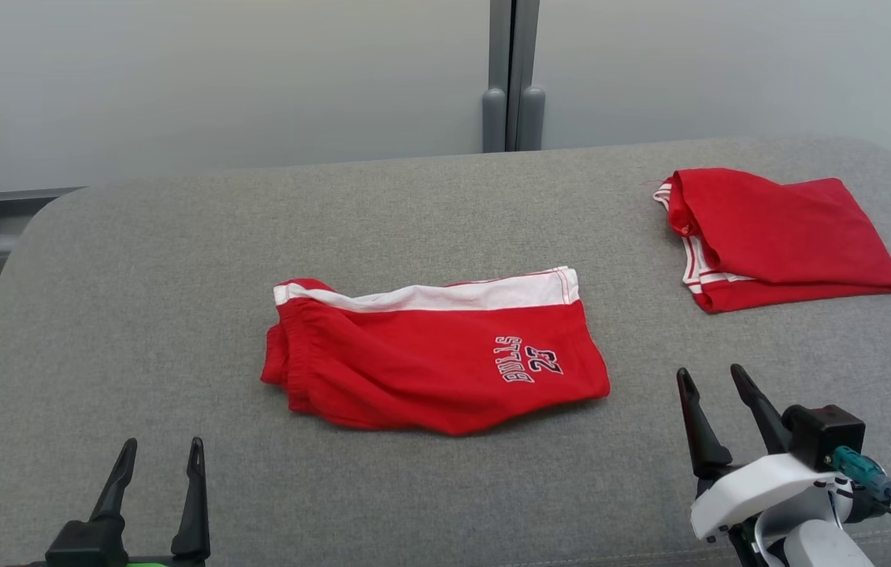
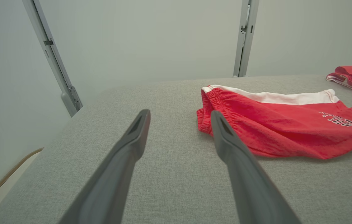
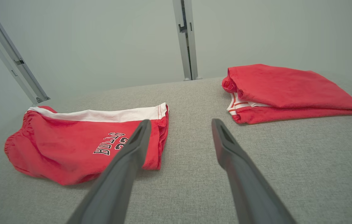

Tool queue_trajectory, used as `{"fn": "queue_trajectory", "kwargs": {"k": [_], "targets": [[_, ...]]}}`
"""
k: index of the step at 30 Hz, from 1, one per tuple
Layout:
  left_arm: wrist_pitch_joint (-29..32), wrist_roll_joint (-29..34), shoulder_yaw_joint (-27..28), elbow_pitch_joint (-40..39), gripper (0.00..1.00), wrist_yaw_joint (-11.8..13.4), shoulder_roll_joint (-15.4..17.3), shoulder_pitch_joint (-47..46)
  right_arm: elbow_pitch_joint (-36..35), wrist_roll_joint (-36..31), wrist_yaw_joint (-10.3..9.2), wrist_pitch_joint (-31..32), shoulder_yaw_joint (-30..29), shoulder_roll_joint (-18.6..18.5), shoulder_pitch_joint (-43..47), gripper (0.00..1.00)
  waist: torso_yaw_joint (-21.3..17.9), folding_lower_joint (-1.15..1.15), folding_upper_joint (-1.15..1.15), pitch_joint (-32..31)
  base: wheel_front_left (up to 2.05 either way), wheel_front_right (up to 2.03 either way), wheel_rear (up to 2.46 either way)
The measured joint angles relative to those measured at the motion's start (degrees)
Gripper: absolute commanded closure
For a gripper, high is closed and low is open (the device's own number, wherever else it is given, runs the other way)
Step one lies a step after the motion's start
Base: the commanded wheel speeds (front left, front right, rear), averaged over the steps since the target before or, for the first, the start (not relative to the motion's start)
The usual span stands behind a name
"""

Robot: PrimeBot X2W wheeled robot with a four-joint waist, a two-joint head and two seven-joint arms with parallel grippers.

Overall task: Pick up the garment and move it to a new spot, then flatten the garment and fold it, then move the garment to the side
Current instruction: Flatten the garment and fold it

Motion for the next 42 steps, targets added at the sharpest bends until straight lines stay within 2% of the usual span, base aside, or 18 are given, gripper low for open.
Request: {"fn": "queue_trajectory", "kwargs": {"k": [6, 10, 17, 32, 39, 42], "targets": [[0.0, 0.36, 0.01, -0.18, 0.0, 0.04, -0.13, -0.08, 1.43, 0.58, 0.0, 0.0, 0.29, -0.14, -2.43, 0.0, 0.49, 0.0, 0.0, 0.2, 0.0, 0.0, 0.0], [0.0, 0.49, -0.49, -0.16, 0.0, 0.05, -0.2, -0.38, 5.05, 1.03, 0.0, 0.74, 1.6, -0.03, -5.99, 0.0, 1.17, 0.0, 0.0, 0.51, 0.0, 0.0, 0.0], [0.0, 0.87, -2.07, -0.18, 0.0, 0.05, -0.49, -2.26, 17.85, 1.33, 0.0, 4.09, 3.35, -0.13, -15.74, 0.0, 4.12, 0.0, 0.0, 1.38, 0.0, 0.0, 0.0], [0.0, 0.45, -6.33, 0.59, 0.0, -0.03, -1.37, -8.03, 44.47, 2.88, 0.0, 6.01, 5.38, -0.25, -33.92, 0.0, 10.96, 0.0, 0.0, 6.67, 0.0, 0.0, 0.0], [0.0, 0.2, -6.67, 1.03, 0.0, -0.04, -1.45, -9.02, 50.54, 2.87, 0.01, 7.79, 5.69, -0.09, -37.69, 0.0, 13.18, 0.0, 0.0, 8.84, 0.0, 0.0, 0.0], [0.0, 0.04, -6.48, 1.13, 0.0, -0.09, -1.45, -9.04, 52.3, 2.6, 0.01, 10.67, 5.75, -0.14, -38.46, 0.0, 13.7, 0.0, 0.0, 9.49, 0.0, 0.0, 0.0]]}}
